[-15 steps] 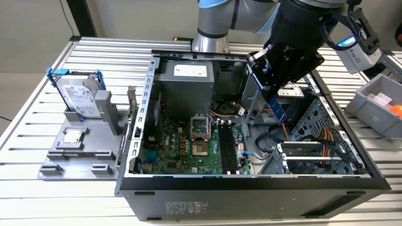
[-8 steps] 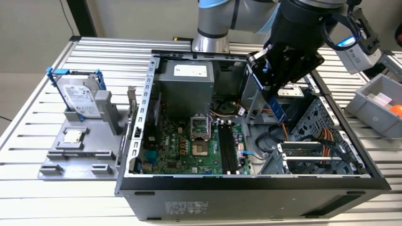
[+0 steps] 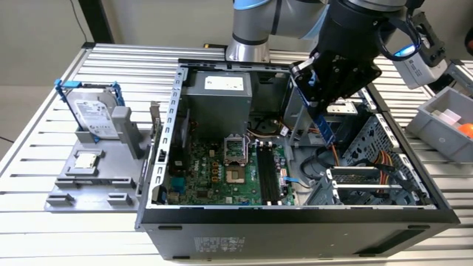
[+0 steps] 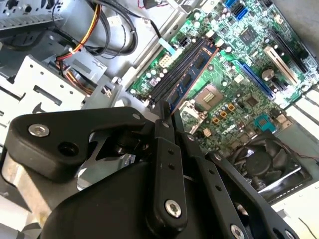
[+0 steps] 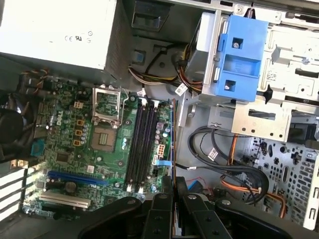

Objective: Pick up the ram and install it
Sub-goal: 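Insert the ram into the slot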

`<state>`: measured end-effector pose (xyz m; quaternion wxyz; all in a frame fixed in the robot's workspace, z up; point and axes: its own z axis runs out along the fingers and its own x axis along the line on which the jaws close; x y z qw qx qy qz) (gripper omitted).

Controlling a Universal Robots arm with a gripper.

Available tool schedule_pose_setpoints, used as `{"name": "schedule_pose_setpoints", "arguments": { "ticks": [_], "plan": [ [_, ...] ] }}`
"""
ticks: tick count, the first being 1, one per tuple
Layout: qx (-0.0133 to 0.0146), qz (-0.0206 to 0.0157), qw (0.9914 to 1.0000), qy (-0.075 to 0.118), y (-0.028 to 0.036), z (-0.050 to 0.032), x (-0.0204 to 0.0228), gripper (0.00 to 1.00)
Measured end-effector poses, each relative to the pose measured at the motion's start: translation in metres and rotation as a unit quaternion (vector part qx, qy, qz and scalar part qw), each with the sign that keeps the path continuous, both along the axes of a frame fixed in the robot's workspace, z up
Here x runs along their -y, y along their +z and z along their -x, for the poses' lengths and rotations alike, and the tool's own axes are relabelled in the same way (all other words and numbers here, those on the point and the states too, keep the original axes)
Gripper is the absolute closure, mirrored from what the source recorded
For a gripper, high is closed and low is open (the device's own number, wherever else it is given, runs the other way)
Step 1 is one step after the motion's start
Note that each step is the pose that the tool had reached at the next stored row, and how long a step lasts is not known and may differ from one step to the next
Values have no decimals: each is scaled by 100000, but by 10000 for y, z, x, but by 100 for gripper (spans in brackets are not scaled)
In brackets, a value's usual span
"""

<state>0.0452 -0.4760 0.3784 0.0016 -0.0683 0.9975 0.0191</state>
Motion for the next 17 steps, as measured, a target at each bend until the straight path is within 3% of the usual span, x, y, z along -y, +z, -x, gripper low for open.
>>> {"name": "schedule_pose_setpoints", "arguments": {
  "ticks": [3, 17],
  "plan": [
    [3, -7, 99995, -1001, -16, 0, 0, 100],
    [1, 66, 99986, -1691, -57, 0, 0, 100]
  ]
}}
